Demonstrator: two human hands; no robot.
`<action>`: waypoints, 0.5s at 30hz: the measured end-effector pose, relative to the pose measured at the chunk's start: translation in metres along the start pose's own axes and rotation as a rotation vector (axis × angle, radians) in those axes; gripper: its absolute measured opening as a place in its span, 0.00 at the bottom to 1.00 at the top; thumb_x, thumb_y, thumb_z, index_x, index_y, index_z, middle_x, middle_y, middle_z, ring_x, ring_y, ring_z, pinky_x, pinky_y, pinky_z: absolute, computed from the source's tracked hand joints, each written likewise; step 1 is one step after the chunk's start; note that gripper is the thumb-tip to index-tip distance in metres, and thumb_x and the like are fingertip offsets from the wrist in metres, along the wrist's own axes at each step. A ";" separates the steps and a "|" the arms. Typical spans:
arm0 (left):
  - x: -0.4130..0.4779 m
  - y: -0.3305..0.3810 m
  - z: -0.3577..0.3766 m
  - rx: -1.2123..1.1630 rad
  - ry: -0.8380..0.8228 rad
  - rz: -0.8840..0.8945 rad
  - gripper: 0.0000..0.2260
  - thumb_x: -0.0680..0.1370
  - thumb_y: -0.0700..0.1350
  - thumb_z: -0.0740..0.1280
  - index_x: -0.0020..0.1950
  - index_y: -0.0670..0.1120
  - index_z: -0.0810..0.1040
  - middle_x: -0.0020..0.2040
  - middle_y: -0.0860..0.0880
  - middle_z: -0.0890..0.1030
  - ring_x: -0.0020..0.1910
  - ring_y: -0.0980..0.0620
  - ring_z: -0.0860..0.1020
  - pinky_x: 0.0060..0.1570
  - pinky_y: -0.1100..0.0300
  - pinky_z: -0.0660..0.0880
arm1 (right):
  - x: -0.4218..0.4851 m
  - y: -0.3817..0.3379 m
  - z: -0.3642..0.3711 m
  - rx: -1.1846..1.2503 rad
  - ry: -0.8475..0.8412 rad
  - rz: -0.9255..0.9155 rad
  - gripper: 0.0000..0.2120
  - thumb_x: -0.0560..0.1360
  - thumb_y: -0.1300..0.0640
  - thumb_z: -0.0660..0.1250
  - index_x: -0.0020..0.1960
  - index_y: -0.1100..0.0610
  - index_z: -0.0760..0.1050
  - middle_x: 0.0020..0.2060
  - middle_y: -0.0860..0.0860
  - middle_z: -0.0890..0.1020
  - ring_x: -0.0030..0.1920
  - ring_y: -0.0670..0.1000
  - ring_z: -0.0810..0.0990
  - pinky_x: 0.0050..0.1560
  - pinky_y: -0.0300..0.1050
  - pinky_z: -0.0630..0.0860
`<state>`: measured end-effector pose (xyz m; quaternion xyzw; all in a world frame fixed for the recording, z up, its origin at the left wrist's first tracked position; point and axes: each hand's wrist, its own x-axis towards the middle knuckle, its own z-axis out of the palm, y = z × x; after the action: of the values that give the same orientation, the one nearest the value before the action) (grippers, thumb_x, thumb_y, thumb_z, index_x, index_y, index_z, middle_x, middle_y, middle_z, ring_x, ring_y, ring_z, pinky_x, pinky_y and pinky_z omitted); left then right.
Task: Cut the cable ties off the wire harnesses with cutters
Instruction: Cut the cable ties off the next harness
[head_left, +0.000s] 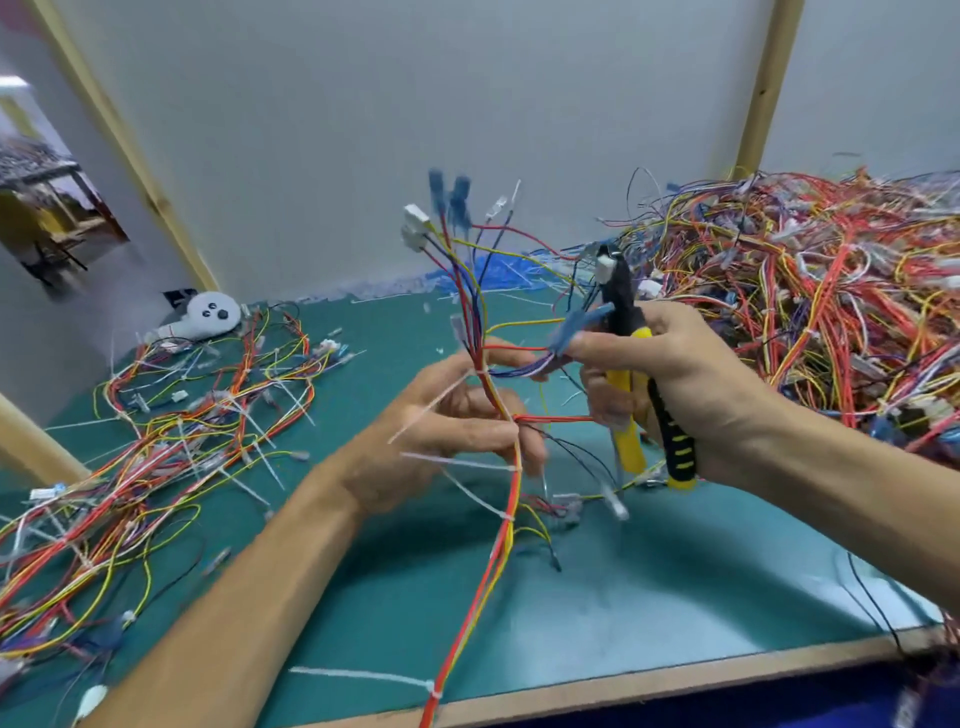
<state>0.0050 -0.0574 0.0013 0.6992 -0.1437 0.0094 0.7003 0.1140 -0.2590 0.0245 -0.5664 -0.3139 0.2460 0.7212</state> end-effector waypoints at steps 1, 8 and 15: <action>0.001 0.000 0.000 0.030 0.051 0.011 0.19 0.74 0.39 0.71 0.64 0.51 0.79 0.47 0.39 0.81 0.44 0.43 0.78 0.50 0.53 0.76 | 0.000 -0.001 -0.001 -0.027 0.030 0.002 0.11 0.71 0.58 0.77 0.45 0.66 0.84 0.25 0.52 0.74 0.27 0.50 0.61 0.32 0.47 0.56; 0.009 -0.003 0.002 0.041 0.332 0.121 0.09 0.77 0.40 0.69 0.55 0.43 0.85 0.47 0.43 0.83 0.44 0.48 0.81 0.47 0.55 0.75 | 0.005 -0.009 -0.017 -0.383 0.019 0.377 0.13 0.69 0.55 0.81 0.42 0.63 0.81 0.28 0.52 0.75 0.29 0.51 0.69 0.30 0.43 0.68; 0.016 -0.008 0.006 -0.077 0.519 0.139 0.05 0.77 0.43 0.67 0.45 0.44 0.82 0.51 0.46 0.86 0.48 0.51 0.81 0.48 0.59 0.73 | 0.010 -0.002 -0.028 0.026 0.148 0.124 0.13 0.75 0.51 0.74 0.40 0.60 0.81 0.43 0.60 0.84 0.38 0.52 0.82 0.38 0.42 0.80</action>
<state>0.0207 -0.0663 -0.0033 0.6346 -0.0072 0.2307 0.7376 0.1411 -0.2711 0.0233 -0.5921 -0.2207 0.2518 0.7330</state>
